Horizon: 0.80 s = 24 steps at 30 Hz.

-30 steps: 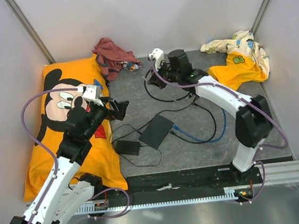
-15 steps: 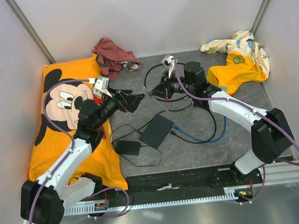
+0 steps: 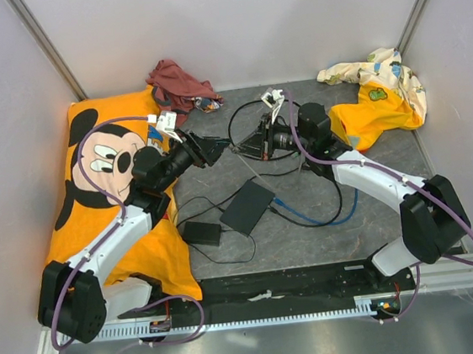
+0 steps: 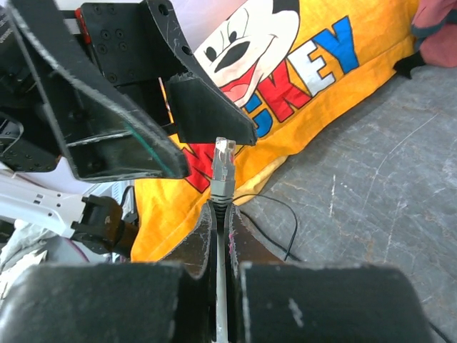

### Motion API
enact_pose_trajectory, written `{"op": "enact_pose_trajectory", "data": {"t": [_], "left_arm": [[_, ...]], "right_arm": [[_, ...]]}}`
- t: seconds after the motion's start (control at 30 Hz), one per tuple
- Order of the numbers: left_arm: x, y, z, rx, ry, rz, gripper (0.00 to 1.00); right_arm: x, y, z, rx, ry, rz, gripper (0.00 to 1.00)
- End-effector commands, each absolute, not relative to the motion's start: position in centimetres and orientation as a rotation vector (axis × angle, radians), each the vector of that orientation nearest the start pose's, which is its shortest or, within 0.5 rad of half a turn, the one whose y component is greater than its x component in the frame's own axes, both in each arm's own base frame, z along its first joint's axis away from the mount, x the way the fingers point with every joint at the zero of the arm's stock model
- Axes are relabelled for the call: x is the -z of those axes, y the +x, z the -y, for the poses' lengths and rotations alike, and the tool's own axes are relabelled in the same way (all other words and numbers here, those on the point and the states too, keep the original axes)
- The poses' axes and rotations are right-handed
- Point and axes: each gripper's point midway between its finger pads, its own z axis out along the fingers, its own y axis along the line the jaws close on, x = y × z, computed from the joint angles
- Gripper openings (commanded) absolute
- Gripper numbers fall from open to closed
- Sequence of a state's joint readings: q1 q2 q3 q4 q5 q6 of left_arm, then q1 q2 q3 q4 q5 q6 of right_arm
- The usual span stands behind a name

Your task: Insert the plug into the switch port

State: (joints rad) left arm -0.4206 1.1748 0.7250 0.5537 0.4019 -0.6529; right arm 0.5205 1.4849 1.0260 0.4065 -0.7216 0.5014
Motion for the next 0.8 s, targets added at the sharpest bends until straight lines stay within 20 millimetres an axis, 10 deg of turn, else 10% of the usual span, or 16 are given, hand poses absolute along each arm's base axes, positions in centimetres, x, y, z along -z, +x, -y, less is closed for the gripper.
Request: {"op": "enact_pose_trajectory", "data": {"t": [0.0, 0.3, 0.63, 0.77], "left_arm": [[-32.0, 31.7, 25.4, 1.227, 0.185, -1.520, 0.56], [-31.5, 31.1, 26.5, 1.260, 0.199, -1.538, 0.02], [-30.2, 30.8, 26.5, 1.239, 0.022, -1.588, 0.02], [-28.8, 31.2, 26.0, 1.215, -0.148, -1.677, 0.02]], "right_arm": [[-29.9, 29.9, -33.0, -1.391, -0.656, -1.586, 0.00], [-29.6, 29.7, -33.1, -1.416, -0.662, -1.589, 0.00], [-29.2, 29.6, -32.2, -1.249, -0.695, -1.590, 0.35], [-28.7, 30.2, -31.5, -0.938, -0.705, -1.566, 0.50]]}}
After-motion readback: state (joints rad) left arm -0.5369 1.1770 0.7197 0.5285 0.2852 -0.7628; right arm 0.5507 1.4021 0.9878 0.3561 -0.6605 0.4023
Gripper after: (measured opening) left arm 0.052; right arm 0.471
